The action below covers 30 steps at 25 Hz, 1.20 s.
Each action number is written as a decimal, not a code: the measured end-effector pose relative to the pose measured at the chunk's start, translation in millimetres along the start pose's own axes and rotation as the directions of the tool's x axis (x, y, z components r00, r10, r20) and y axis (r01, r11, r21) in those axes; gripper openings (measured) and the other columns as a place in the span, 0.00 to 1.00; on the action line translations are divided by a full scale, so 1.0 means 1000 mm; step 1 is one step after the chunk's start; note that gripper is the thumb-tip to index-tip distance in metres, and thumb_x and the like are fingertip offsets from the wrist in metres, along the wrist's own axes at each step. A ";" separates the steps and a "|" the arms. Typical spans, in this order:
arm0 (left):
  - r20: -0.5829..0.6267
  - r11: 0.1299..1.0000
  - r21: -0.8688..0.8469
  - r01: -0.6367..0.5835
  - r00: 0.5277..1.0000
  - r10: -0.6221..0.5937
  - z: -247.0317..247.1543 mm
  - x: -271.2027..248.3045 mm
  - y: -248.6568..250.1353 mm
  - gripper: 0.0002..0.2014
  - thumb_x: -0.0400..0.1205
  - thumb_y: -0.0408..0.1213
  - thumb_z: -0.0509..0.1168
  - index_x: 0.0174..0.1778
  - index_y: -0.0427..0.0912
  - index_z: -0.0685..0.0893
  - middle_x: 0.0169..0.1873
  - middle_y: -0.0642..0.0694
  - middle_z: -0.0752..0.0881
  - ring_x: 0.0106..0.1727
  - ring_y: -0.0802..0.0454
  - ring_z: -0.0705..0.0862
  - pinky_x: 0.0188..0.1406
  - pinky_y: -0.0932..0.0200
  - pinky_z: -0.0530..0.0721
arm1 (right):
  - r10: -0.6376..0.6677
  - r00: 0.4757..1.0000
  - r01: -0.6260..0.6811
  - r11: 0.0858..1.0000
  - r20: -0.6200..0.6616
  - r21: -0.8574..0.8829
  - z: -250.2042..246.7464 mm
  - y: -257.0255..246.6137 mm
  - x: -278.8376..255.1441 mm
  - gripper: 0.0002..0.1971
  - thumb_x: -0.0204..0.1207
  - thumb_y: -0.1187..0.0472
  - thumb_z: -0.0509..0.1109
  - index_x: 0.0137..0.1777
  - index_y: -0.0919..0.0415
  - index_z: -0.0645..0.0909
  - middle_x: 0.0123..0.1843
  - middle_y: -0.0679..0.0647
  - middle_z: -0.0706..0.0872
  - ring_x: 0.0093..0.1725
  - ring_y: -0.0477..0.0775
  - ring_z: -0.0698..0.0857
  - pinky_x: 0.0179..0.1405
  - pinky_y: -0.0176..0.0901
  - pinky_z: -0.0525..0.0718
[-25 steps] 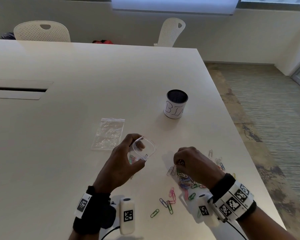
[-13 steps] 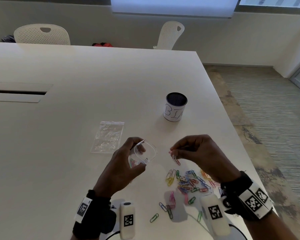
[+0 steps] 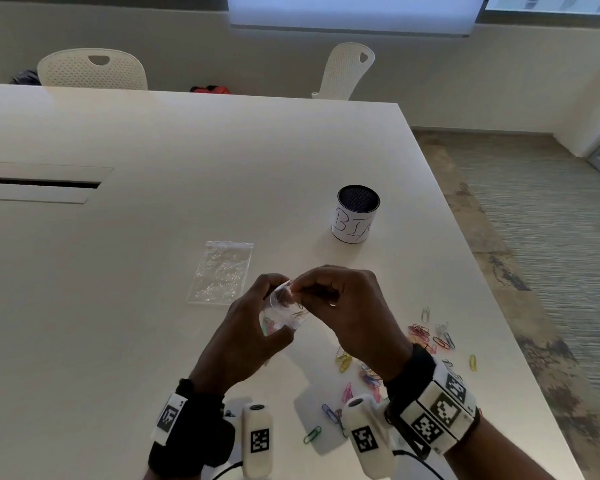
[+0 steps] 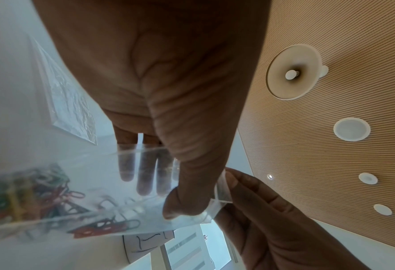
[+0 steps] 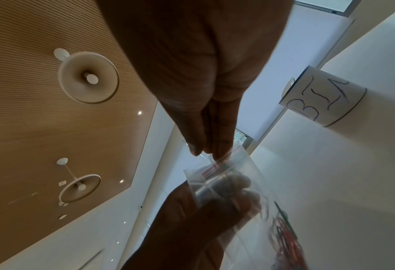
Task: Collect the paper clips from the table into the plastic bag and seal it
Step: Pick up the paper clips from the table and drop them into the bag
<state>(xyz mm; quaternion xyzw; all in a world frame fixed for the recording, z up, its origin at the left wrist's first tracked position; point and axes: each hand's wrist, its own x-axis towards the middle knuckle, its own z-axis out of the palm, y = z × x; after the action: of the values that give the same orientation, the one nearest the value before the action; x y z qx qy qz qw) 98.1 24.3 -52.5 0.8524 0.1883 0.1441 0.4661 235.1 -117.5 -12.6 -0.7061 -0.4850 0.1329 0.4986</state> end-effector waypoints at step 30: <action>0.004 1.000 -0.013 -0.018 1.000 0.018 0.000 -0.003 0.002 0.28 0.77 0.30 0.79 0.68 0.57 0.77 0.55 0.55 0.88 0.58 0.51 0.89 0.52 0.45 0.92 | 0.048 0.687 0.369 0.836 0.725 -0.405 -0.048 0.066 -0.059 0.09 0.83 0.61 0.72 0.60 0.56 0.89 0.64 0.49 0.88 0.64 0.44 0.84 0.65 0.43 0.86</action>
<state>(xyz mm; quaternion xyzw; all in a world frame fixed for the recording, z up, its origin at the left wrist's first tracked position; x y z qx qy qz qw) 96.1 21.8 -51.3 0.8512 0.1789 0.1480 0.4708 274.3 -194.9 -62.4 -0.6593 -0.7180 0.2112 0.0718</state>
